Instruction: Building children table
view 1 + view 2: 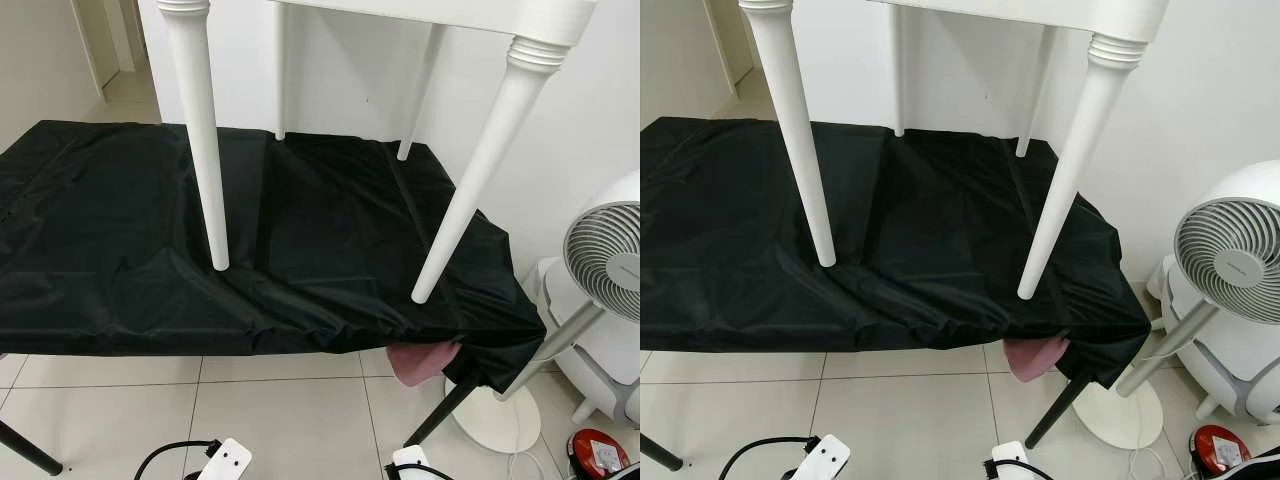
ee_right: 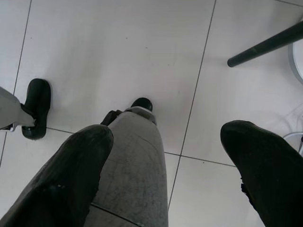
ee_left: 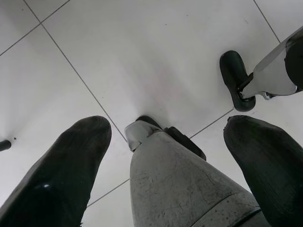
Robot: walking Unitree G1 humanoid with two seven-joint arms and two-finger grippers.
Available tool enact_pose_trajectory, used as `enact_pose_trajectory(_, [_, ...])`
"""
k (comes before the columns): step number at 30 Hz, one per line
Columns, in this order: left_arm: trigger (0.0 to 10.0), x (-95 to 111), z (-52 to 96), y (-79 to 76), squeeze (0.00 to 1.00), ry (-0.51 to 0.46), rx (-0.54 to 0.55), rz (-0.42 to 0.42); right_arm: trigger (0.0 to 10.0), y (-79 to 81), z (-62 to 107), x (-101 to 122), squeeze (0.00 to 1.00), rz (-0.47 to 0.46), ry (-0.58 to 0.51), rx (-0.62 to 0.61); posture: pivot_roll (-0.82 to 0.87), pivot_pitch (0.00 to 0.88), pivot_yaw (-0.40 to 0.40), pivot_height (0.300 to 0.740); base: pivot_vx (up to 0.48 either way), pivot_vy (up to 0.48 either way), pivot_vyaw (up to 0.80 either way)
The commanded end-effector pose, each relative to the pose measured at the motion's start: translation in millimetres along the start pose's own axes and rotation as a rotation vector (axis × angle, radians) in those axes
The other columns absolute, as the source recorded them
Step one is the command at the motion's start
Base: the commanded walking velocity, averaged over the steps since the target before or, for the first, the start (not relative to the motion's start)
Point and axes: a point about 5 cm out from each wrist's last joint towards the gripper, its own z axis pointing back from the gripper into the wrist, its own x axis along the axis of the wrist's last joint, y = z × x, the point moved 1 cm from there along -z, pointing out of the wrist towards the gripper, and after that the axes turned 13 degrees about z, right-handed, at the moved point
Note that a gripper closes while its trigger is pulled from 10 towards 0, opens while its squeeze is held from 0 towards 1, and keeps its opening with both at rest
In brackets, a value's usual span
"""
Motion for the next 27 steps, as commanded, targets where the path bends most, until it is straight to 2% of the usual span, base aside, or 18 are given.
enact_pose_trajectory(1, [10.0,-1.4,-0.1,0.3,0.00,0.002,0.019,-0.014,10.0,2.8,1.1,-5.9,0.00,0.010,0.025,0.007,0.03,0.000,-0.052,0.740,0.000,0.000,0.00])
enact_pose_trajectory(7, [10.0,-0.5,0.4,3.8,0.00,-0.003,0.042,-0.028,10.0,2.9,0.8,-3.8,0.00,0.014,0.012,0.009,0.04,0.000,-0.030,0.740,0.000,0.000,0.00])
enact_pose_trajectory(10, [10.0,1.7,2.2,12.9,0.00,-0.011,0.064,0.032,10.0,1.8,0.6,-1.0,0.00,0.005,-0.010,0.017,0.03,0.000,-0.007,0.740,0.000,0.000,0.00])
enact_pose_trajectory(11, [10.0,4.1,3.8,20.4,0.00,-0.021,0.085,0.067,10.0,-2.0,0.7,-0.3,0.00,-0.005,-0.015,0.008,0.03,0.000,-0.007,0.740,0.000,0.000,0.00])
enact_pose_trajectory(12, [10.0,4.1,3.8,20.4,0.00,-0.021,0.085,0.067,10.0,-2.0,0.7,-0.3,0.00,-0.005,-0.015,0.008,0.03,0.000,-0.007,0.740,0.000,0.000,0.00])
enact_pose_trajectory(14, [10.0,9.9,6.6,33.1,0.00,-0.045,0.120,0.124,10.0,-10.3,0.7,1.8,0.00,-0.019,-0.025,-0.008,0.02,0.000,0.012,0.740,0.000,0.000,0.00])
enact_pose_trajectory(15, [10.0,9.9,6.6,33.1,0.00,-0.045,0.120,0.124,10.0,-10.3,0.7,1.8,0.00,-0.019,-0.025,-0.008,0.02,0.000,0.012,0.740,0.000,0.000,0.00])
enact_pose_trajectory(18, [10.0,18.3,10.6,48.8,0.00,-0.080,0.163,0.181,10.0,-26.0,1.5,2.7,0.00,-0.081,-0.025,-0.046,0.02,0.000,0.013,0.740,0.000,0.000,0.00])
enact_pose_trajectory(22, [10.0,25.3,11.4,52.4,0.00,-0.103,0.159,0.194,10.0,-38.0,2.0,5.1,0.00,-0.086,-0.027,-0.085,0.01,0.000,-0.006,0.740,0.000,0.000,0.00])
enact_pose_trajectory(27, [10.0,30.8,10.7,50.7,0.00,-0.129,0.141,0.231,10.0,-44.1,1.7,9.4,0.00,-0.108,-0.037,-0.116,0.01,0.000,-0.026,0.740,0.000,0.000,0.00])
